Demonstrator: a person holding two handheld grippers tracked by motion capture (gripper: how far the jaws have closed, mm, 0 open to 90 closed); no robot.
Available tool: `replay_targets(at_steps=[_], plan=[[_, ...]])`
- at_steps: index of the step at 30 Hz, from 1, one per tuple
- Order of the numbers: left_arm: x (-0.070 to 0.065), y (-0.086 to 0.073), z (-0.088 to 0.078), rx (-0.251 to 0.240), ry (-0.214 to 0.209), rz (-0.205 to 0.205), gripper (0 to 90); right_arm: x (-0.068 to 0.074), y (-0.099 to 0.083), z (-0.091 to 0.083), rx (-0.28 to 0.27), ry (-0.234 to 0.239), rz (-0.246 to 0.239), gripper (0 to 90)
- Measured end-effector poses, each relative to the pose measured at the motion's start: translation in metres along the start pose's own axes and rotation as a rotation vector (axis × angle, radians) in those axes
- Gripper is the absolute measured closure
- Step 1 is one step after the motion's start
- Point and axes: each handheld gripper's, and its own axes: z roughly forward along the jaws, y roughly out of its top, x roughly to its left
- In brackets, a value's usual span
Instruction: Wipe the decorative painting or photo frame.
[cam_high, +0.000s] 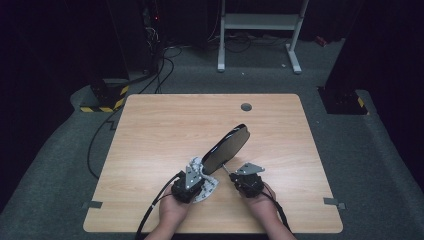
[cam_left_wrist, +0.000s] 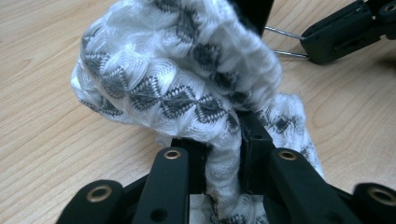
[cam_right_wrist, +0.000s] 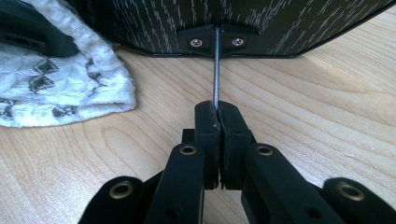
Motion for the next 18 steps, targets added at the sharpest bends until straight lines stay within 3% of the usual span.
replay_targets(at_steps=[5, 9, 13, 15, 17, 18], plan=[[0.004, 0.003, -0.011, -0.022, 0.002, -0.013, 77.2, 0.001, 0.0, 0.0, 0.0, -0.007, -0.004, 88.7], [0.005, 0.008, -0.034, -0.107, -0.001, -0.036, 77.2, 0.001, 0.0, 0.0, 0.002, -0.006, 0.004, 88.7], [0.001, 0.016, -0.049, -0.176, 0.006, -0.027, 77.1, 0.002, 0.0, 0.0, 0.0, -0.008, -0.012, 88.9], [-0.002, 0.02, -0.054, -0.211, 0.041, 0.009, 77.0, 0.002, 0.0, 0.0, 0.002, -0.012, -0.015, 89.0], [-0.003, 0.02, -0.052, -0.205, 0.056, 0.029, 77.0, 0.002, 0.0, 0.0, 0.002, -0.009, -0.013, 89.0], [-0.001, 0.019, -0.05, -0.205, 0.053, 0.019, 77.1, 0.002, 0.0, 0.0, 0.002, -0.009, -0.014, 89.0]])
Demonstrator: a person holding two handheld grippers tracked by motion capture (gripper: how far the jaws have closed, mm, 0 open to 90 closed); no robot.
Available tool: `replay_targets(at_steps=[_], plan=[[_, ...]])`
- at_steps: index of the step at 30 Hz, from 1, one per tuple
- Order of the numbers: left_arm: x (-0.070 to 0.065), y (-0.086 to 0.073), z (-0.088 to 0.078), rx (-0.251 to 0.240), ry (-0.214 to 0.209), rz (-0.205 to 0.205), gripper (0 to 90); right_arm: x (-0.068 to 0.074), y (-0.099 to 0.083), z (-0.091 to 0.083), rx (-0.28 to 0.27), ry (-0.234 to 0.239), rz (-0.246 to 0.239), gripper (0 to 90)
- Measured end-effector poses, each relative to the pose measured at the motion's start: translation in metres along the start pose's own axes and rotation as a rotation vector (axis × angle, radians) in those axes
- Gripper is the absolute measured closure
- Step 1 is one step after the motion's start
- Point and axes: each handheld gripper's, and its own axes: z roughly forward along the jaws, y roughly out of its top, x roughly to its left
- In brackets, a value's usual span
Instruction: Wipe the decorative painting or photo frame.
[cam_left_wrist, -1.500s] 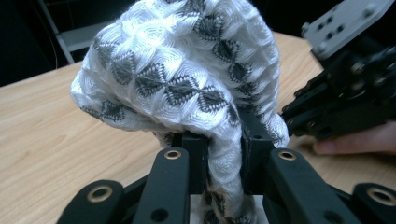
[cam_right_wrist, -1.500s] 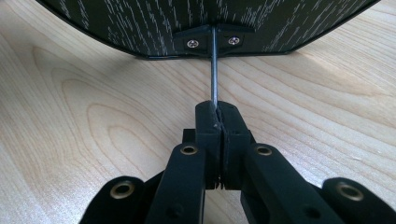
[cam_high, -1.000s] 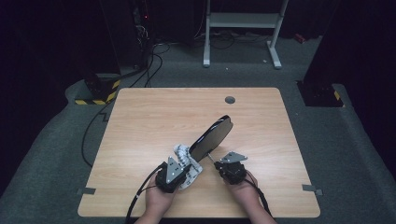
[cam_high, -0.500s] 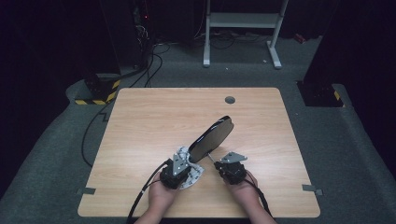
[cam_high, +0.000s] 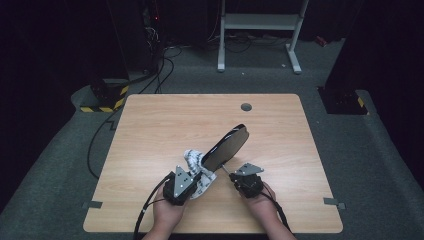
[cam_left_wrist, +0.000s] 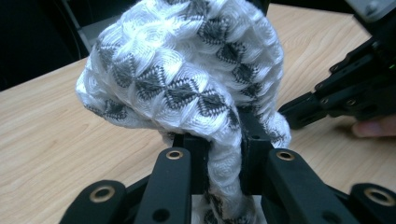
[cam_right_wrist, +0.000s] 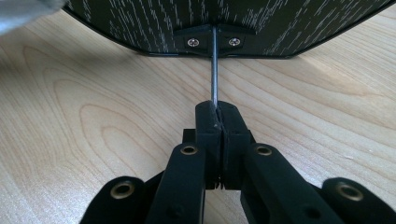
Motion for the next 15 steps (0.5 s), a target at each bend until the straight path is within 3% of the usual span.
replay_targets(at_steps=[5, 10, 13, 15], plan=[[0.011, -0.016, 0.016, 0.083, -0.009, -0.04, 77.7, -0.001, 0.0, 0.0, 0.0, 0.003, 0.004, 88.8], [0.008, -0.027, 0.044, 0.192, -0.005, -0.011, 77.5, -0.001, 0.0, 0.0, -0.002, 0.002, 0.004, 89.0], [0.005, -0.028, 0.049, 0.209, 0.007, 0.012, 77.5, -0.001, 0.0, 0.0, -0.002, 0.001, 0.003, 89.0], [0.006, -0.027, 0.045, 0.207, 0.0, 0.002, 77.6, -0.001, 0.0, 0.0, -0.001, 0.002, 0.007, 89.0]])
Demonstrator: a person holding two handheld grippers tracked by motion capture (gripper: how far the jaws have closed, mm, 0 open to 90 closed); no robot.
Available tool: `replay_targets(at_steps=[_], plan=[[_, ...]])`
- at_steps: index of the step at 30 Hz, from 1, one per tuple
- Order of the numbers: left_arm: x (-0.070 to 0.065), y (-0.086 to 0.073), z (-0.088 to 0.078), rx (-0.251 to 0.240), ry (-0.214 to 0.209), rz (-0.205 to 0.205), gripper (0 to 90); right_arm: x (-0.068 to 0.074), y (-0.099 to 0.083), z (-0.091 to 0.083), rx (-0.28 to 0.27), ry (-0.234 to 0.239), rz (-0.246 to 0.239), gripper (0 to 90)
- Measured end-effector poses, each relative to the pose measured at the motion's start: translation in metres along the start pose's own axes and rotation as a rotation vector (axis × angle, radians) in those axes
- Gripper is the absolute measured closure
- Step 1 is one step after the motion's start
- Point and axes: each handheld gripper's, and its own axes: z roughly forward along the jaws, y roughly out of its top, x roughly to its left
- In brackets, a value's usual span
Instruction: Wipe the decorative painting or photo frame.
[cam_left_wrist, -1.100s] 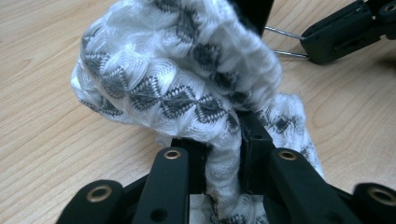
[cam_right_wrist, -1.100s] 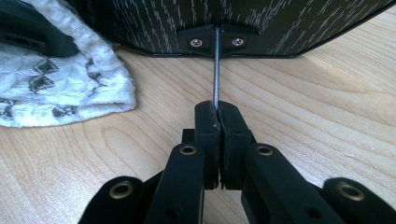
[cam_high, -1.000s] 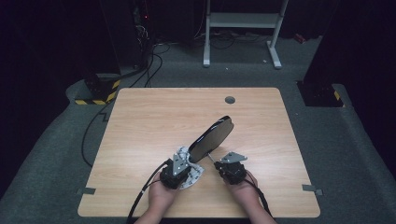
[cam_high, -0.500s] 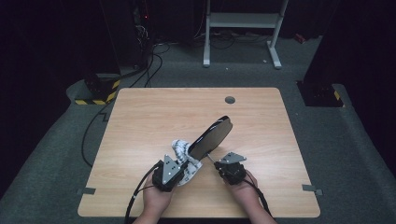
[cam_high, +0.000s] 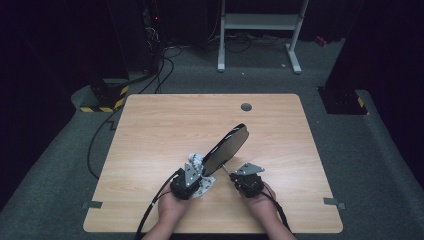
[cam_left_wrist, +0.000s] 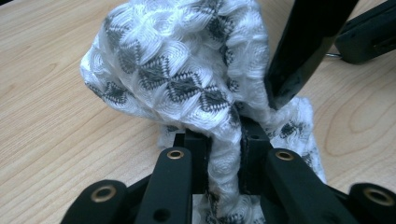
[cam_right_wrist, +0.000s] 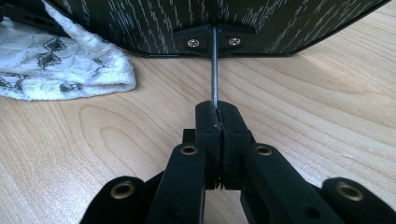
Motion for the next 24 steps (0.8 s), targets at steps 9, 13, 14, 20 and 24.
replay_targets(at_steps=[9, 13, 14, 20, 24], plan=[[-0.002, 0.016, -0.054, -0.189, -0.048, -0.037, 77.4, 0.0, 0.0, 0.0, 0.001, 0.0, -0.004, 89.0], [-0.013, 0.022, -0.062, -0.215, -0.036, 0.01, 76.1, 0.0, 0.0, 0.0, 0.001, 0.0, -0.005, 89.1], [-0.013, 0.02, -0.058, -0.203, -0.035, 0.011, 76.1, 0.0, 0.0, 0.0, 0.001, 0.0, -0.005, 89.0], [-0.008, 0.002, -0.026, -0.083, -0.047, -0.006, 76.1, 0.0, 0.0, 0.0, 0.001, -0.001, -0.004, 88.9], [-0.007, -0.001, -0.003, -0.02, -0.05, -0.018, 75.9, 0.0, 0.0, 0.0, 0.003, -0.001, 0.008, 88.5]])
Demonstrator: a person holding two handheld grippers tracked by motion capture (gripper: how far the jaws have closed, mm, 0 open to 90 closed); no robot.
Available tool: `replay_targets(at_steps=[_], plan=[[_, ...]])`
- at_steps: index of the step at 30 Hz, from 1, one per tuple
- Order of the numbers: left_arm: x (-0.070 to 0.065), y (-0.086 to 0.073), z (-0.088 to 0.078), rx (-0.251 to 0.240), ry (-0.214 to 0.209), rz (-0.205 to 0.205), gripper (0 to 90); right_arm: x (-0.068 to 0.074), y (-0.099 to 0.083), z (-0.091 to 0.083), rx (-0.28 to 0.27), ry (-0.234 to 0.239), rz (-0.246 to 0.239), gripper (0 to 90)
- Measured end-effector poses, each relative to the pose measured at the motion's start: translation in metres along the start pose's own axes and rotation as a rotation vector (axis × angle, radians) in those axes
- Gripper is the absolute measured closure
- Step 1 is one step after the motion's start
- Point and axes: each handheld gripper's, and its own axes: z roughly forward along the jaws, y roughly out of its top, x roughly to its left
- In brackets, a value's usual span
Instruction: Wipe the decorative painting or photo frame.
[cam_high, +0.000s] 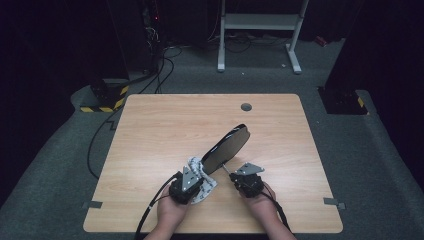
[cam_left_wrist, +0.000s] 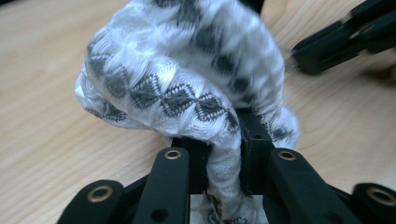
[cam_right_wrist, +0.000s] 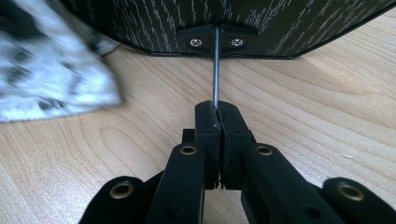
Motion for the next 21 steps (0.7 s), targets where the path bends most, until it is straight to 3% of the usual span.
replay_targets(at_steps=[4, 7, 11, 14, 16, 17, 19, 21], plan=[[0.003, 0.002, 0.01, 0.017, 0.005, -0.001, 75.8, -0.001, 0.0, 0.0, -0.003, -0.003, -0.002, 88.1], [0.007, 0.003, 0.012, 0.018, -0.001, -0.024, 75.9, -0.001, 0.0, 0.0, -0.004, -0.007, -0.001, 88.0], [0.006, 0.005, 0.008, 0.016, -0.01, -0.023, 76.7, -0.001, 0.0, 0.0, -0.004, -0.015, -0.002, 88.6], [0.005, 0.008, -0.003, -0.023, -0.017, -0.022, 77.1, -0.001, 0.0, 0.0, -0.004, -0.013, 0.001, 88.8], [0.005, 0.009, -0.01, -0.05, -0.007, 0.004, 77.8, -0.002, 0.0, 0.0, -0.005, -0.01, 0.005, 88.7], [0.007, 0.008, -0.01, -0.049, 0.007, 0.012, 78.4, -0.002, 0.0, 0.0, -0.005, -0.01, 0.002, 88.7], [0.012, 0.005, -0.008, -0.036, 0.0, -0.021, 78.8, -0.001, 0.0, 0.0, -0.005, -0.014, -0.003, 88.8], [0.014, 0.003, -0.004, -0.018, 0.018, -0.01, 78.8, -0.001, 0.0, 0.0, -0.004, -0.016, -0.005, 88.5]])
